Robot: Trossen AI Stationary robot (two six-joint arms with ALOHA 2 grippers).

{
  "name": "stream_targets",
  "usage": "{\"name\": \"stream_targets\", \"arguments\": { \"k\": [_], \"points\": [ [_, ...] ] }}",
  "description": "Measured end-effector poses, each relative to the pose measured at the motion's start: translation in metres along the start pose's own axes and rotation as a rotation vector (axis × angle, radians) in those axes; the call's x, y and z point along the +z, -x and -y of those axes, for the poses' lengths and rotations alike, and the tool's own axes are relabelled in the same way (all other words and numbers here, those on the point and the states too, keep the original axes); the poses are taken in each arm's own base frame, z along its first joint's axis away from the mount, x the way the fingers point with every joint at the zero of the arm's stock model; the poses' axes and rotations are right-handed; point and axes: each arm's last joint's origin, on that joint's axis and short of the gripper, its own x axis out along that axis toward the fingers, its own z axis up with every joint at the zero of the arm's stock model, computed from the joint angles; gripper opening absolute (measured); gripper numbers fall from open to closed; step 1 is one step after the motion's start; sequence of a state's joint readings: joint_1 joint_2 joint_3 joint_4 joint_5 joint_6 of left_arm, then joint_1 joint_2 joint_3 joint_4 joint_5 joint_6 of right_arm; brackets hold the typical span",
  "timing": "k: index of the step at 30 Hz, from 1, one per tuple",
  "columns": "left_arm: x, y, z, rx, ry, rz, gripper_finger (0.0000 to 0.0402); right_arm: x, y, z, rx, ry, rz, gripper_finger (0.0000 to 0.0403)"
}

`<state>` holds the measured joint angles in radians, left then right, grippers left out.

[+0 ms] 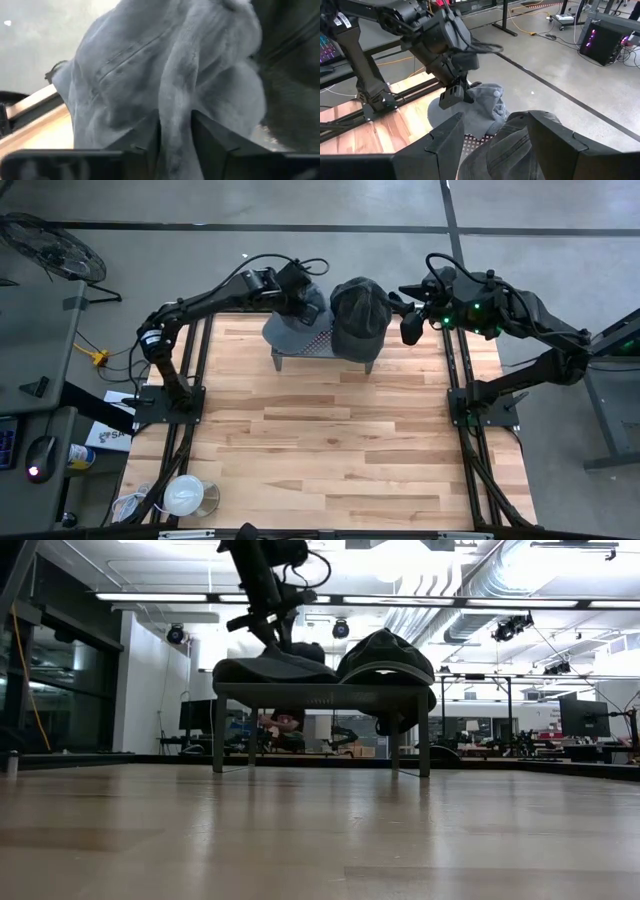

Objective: Pick & Place hat
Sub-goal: Stack the gray cap on top of the gray cap on the shelf, then return to home position

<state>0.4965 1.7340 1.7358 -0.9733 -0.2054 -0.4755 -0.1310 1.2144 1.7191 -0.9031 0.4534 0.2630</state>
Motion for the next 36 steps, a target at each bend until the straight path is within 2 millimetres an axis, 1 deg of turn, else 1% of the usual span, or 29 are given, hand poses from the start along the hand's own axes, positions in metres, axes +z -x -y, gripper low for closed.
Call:
{"name": "stream_targets", "arguments": {
  "k": [4,8,10,13,16,19,22,27,30,32,34,36],
  "points": [
    [0.007,0.012,0.000,-0.003,0.002,0.035,0.0156,0.000,0.000,0.000,0.000,0.006,0.000,0.0209],
    [0.014,0.024,0.000,0.009,-0.015,0.064,0.0193,0.000,0.000,0.000,0.000,0.009,0.000,0.0209],
    [0.015,0.030,0.000,0.011,-0.019,0.059,0.0203,0.000,0.000,0.000,0.006,0.009,-0.002,0.0209],
    [0.018,0.039,-0.001,0.002,-0.027,0.062,0.0206,0.000,0.000,0.000,0.015,0.009,-0.004,0.0209],
    [0.022,0.056,-0.002,-0.016,-0.039,0.056,0.0204,0.000,0.002,0.001,0.017,0.014,0.001,0.0209],
    [0.028,0.083,0.000,-0.048,-0.092,0.093,0.0199,0.002,0.012,0.005,0.030,0.020,0.021,0.0209],
    [0.030,0.118,0.000,-0.110,-0.180,0.151,0.0192,0.003,0.029,0.011,0.096,0.031,0.049,0.0209],
    [0.023,0.177,-0.004,-0.193,-0.319,0.299,0.0183,0.002,0.062,0.025,0.206,0.057,0.095,0.0209],
    [0.017,0.209,-0.013,-0.253,-0.363,0.399,0.0181,0.001,0.083,0.034,0.267,0.046,0.139,0.0209],
    [0.012,0.229,-0.020,-0.333,-0.405,0.452,0.0181,0.000,0.094,0.038,0.326,0.045,0.157,0.0209],
    [0.007,0.243,-0.024,-0.432,-0.503,0.494,0.0181,-0.001,0.103,0.041,0.404,0.063,0.169,0.0209],
    [0.001,0.255,-0.027,-0.541,-0.597,0.523,0.0181,-0.001,0.107,0.040,0.477,0.077,0.170,0.0209]
  ]
}}
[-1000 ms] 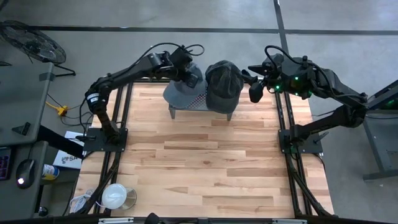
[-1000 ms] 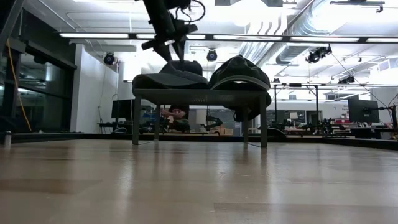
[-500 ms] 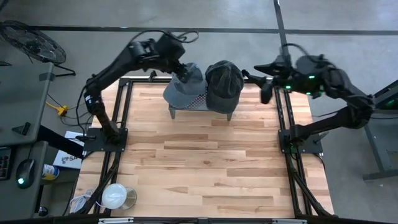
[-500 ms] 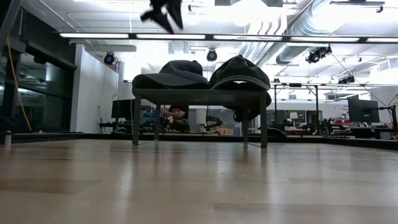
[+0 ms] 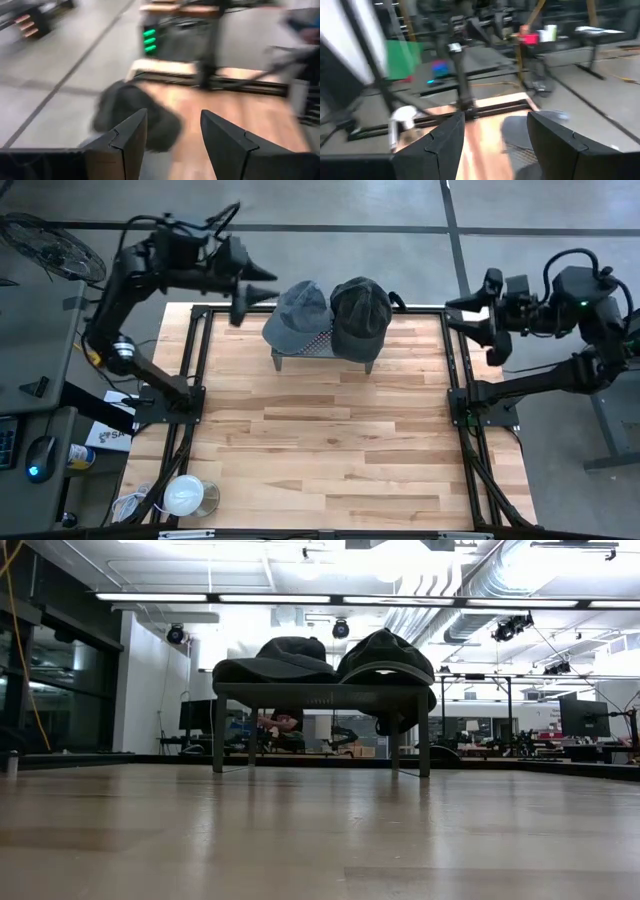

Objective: Pick & Place hat
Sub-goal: Return to home position

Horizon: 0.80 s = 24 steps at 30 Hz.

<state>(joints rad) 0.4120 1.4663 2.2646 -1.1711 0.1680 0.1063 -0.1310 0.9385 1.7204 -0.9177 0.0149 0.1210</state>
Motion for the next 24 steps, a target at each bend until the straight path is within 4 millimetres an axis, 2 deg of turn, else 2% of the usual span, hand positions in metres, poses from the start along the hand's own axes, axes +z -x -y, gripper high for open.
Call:
{"name": "stream_targets", "arguments": {
  "k": [4,7,10,13,17,20,24],
  "points": [
    [-0.001,0.013,0.007,-0.148,-0.024,0.025,0.0181,-0.002,-0.004,-0.001,0.024,0.007,-0.015,0.0209],
    [-0.005,0.012,0.009,-0.228,-0.032,-0.010,0.0181,-0.015,-0.024,-0.001,0.094,0.012,0.007,0.0209],
    [-0.011,0.001,0.011,-0.335,-0.025,-0.022,0.0181,-0.045,-0.047,0.000,0.144,-0.017,0.033,0.0208],
    [-0.024,-0.014,0.011,-0.398,0.000,-0.033,0.0181,-0.078,-0.063,0.004,0.158,-0.080,0.088,0.0208],
    [-0.051,-0.027,0.015,-0.434,0.055,0.009,0.0181,-0.114,-0.065,0.009,0.176,-0.156,0.168,0.0208],
    [-0.083,-0.033,0.022,-0.446,0.112,0.050,0.0181,-0.139,-0.064,0.012,0.184,-0.218,0.211,0.0208],
    [-0.127,-0.023,0.035,-0.430,0.197,0.139,0.0181,-0.166,-0.061,0.016,0.167,-0.302,0.256,0.0208]
  ]
}}
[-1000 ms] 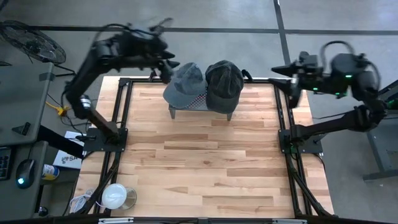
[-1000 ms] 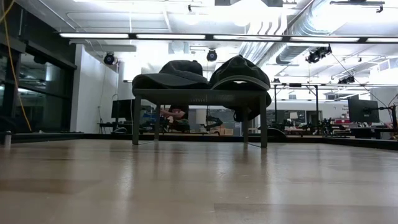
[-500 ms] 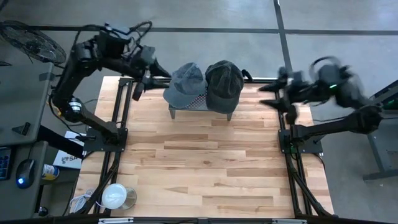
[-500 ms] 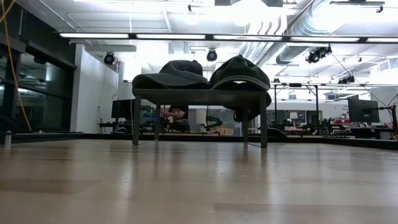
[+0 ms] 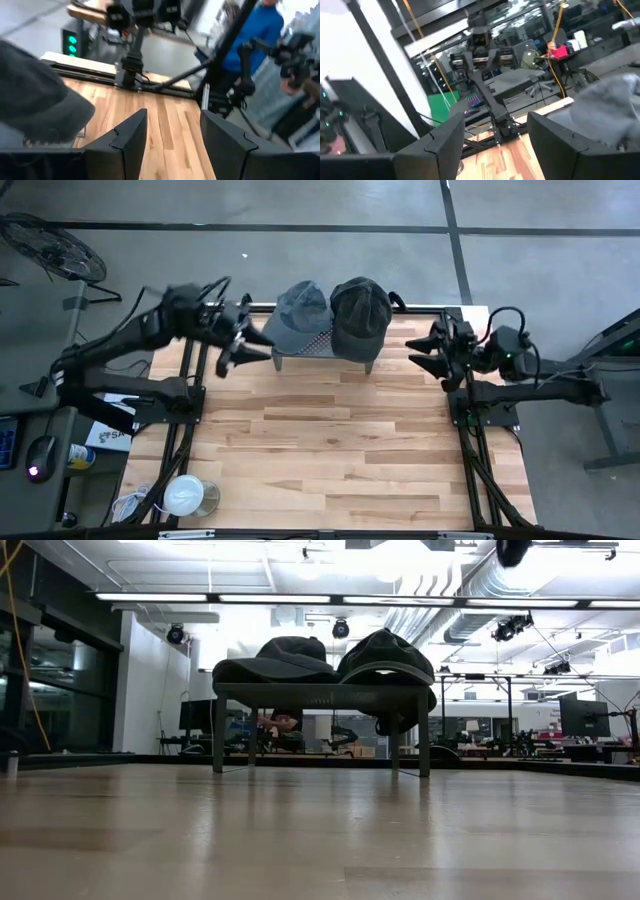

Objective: Pick & Place hat
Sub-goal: Return to home position

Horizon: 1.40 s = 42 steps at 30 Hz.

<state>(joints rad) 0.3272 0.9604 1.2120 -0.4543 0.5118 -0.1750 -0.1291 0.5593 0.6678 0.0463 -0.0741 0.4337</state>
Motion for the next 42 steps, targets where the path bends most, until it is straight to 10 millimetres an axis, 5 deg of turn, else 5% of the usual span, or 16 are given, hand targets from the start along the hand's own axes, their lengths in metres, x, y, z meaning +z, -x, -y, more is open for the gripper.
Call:
{"name": "stream_targets", "arguments": {
  "k": [11,20,26,42],
  "points": [
    [-0.116,0.047,0.014,0.124,0.176,0.222,0.0181,-0.070,0.002,0.033,-0.065,-0.094,-0.071,0.0208],
    [-0.178,0.057,0.005,0.186,0.278,0.280,0.0181,-0.114,0.010,0.053,-0.109,-0.148,-0.110,0.0208],
    [-0.206,0.051,-0.005,0.216,0.344,0.266,0.0181,-0.144,0.019,0.066,-0.105,-0.196,-0.093,0.0208],
    [-0.232,0.039,-0.016,0.302,0.271,0.223,0.0181,-0.159,0.026,0.072,-0.033,-0.102,-0.167,0.0208]
  ]
}}
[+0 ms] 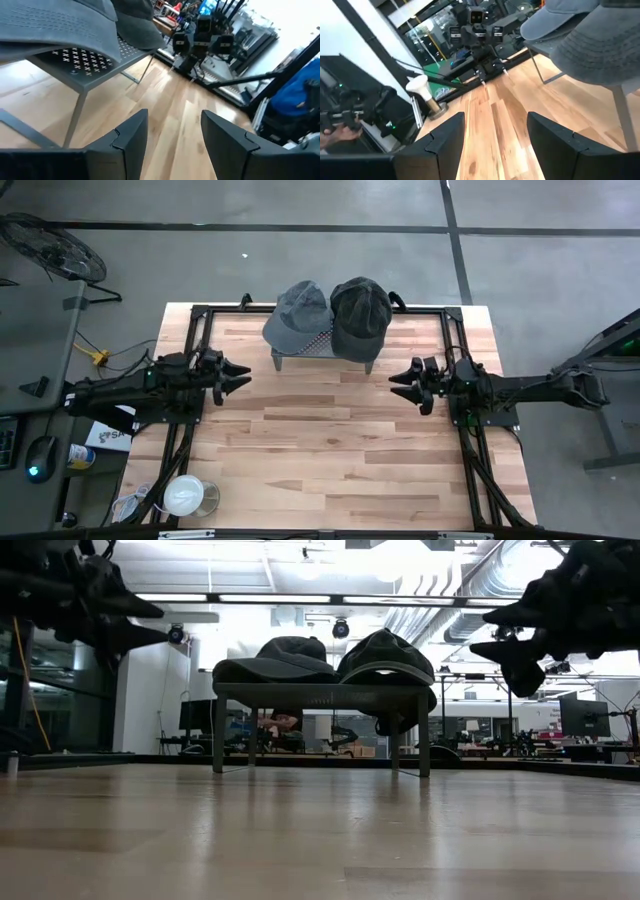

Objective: Pick & Place hat
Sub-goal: Return to home position

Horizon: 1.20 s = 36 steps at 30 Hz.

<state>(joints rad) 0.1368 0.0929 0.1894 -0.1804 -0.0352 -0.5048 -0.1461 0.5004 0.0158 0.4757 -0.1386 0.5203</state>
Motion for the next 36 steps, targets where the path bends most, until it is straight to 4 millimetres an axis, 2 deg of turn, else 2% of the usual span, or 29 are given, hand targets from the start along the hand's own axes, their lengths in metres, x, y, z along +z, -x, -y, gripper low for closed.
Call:
{"name": "stream_targets", "arguments": {
  "k": [6,24,36],
  "points": [
    [-0.005,-0.002,-0.003,0.032,-0.085,-0.005,0.0181,0.001,0.005,0.001,0.026,0.058,-0.018,0.0208],
    [0.001,-0.002,-0.002,0.065,-0.348,0.073,0.0181,0.001,0.023,-0.001,0.003,0.259,0.005,0.0208],
    [0.000,-0.003,-0.005,0.117,-0.180,0.127,0.0181,0.009,0.026,-0.006,0.037,0.192,0.095,0.0194]
  ]
}}
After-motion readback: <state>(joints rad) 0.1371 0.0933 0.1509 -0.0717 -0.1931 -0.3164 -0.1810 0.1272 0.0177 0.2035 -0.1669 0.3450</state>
